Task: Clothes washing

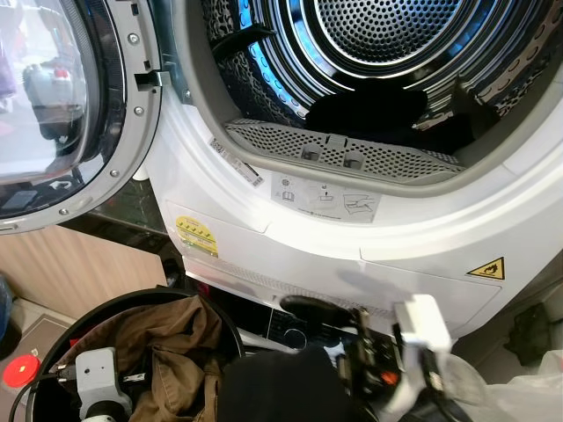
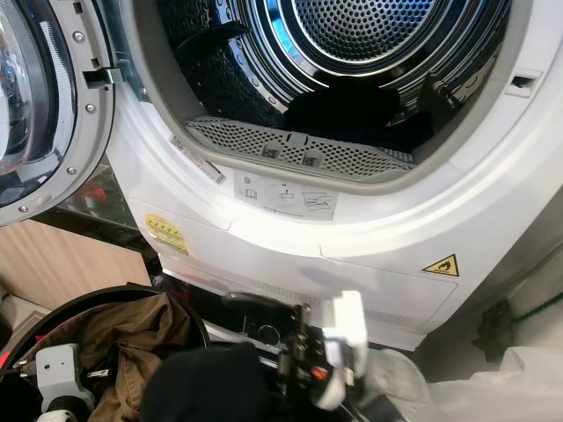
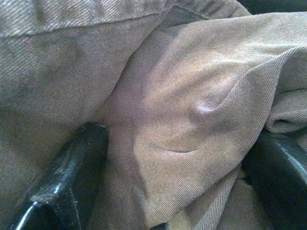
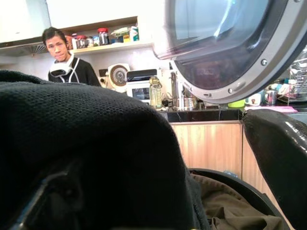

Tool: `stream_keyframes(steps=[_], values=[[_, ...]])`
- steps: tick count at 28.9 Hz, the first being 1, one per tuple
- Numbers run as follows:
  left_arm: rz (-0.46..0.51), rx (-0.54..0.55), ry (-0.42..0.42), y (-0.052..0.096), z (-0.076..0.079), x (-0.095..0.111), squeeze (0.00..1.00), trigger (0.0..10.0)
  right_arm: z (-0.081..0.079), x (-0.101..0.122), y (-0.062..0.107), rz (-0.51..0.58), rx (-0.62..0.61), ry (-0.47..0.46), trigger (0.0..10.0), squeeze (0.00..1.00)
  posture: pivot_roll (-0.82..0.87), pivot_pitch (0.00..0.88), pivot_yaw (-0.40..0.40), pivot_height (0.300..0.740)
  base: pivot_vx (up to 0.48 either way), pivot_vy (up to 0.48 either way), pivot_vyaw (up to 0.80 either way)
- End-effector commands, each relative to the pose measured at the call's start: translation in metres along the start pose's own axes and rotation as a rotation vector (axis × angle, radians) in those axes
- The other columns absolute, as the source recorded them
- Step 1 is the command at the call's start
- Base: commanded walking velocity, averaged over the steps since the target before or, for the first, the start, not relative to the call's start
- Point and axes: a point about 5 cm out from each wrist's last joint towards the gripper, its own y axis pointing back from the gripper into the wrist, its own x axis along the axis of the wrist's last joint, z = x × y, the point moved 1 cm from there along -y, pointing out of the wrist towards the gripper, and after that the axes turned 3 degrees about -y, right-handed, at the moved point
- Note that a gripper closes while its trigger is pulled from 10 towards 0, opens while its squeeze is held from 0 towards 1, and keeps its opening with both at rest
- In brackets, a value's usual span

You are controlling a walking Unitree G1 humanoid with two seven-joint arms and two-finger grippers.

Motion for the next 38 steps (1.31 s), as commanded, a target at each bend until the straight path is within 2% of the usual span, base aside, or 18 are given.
stream_keyframes(steps=[1, 3, 6, 7, 10, 11, 12, 13, 24, 38], values=[[-0.01, -0.03, -0.014, 0.0, 0.005, -0.002, 0.0, 10.0, 0.005, 0.0, -0.003, 0.006, -0.027, 0.021, 10.0, 0.0, -0.03, 0.054, 0.007, 0.74, 0.0, 0.0, 0.0], [-0.009, -0.03, -0.014, 0.0, 0.005, -0.002, 0.0, 10.0, 0.014, -0.007, -0.006, 0.015, -0.107, 0.01, 10.0, 0.0, -0.03, 0.055, 0.006, 0.74, 0.0, 0.0, 0.0], [-0.009, -0.031, -0.013, 0.001, 0.006, -0.002, 0.0, 10.0, 0.018, -0.013, -0.007, 0.016, -0.151, 0.003, 10.0, 0.0, -0.03, 0.054, 0.007, 0.74, 0.0, 0.0, 0.0], [-0.009, -0.032, -0.013, 0.0, 0.006, -0.002, 0.0, 10.0, 0.021, -0.021, -0.003, 0.016, -0.199, -0.027, 10.0, 0.0, -0.03, 0.055, 0.006, 0.74, 0.0, 0.0, 0.0], [-0.009, -0.032, -0.015, 0.001, 0.005, -0.002, 0.0, 10.0, 0.025, -0.03, 0.009, 0.0, -0.245, -0.103, 9.8, 0.0, -0.03, 0.057, 0.012, 0.74, 0.0, 0.0, 0.0], [-0.009, -0.032, -0.015, 0.001, 0.005, -0.002, 0.0, 10.0, 0.025, -0.03, 0.009, 0.0, -0.245, -0.103, 9.8, 0.0, -0.03, 0.057, 0.012, 0.74, 0.0, 0.0, 0.0], [-0.01, -0.032, -0.016, 0.0, 0.005, -0.002, 0.0, 10.0, 0.028, -0.032, 0.011, -0.006, -0.262, -0.119, 4.4, 0.0, -0.03, 0.056, 0.011, 0.74, 0.0, 0.0, 0.0], [-0.01, -0.033, -0.018, 0.0, 0.004, -0.002, 0.0, 10.0, 0.028, -0.033, 0.016, -0.007, -0.265, -0.127, 0.0, 0.0, -0.03, 0.057, 0.012, 0.74, 0.0, 0.0, 0.0], [-0.011, -0.038, -0.02, 0.0, 0.005, -0.002, 0.0, 10.0, 0.029, -0.029, 0.022, 0.019, -0.252, -0.136, 0.0, 0.0, -0.03, 0.056, 0.011, 0.74, 0.0, 0.0, 0.0], [-0.01, -0.042, -0.024, 0.0, 0.005, -0.002, 0.0, 10.0, 0.025, -0.034, 0.029, -0.012, -0.222, -0.153, 0.0, 0.0, -0.03, 0.042, 0.01, 0.74, 0.0, 0.0, 0.0]])
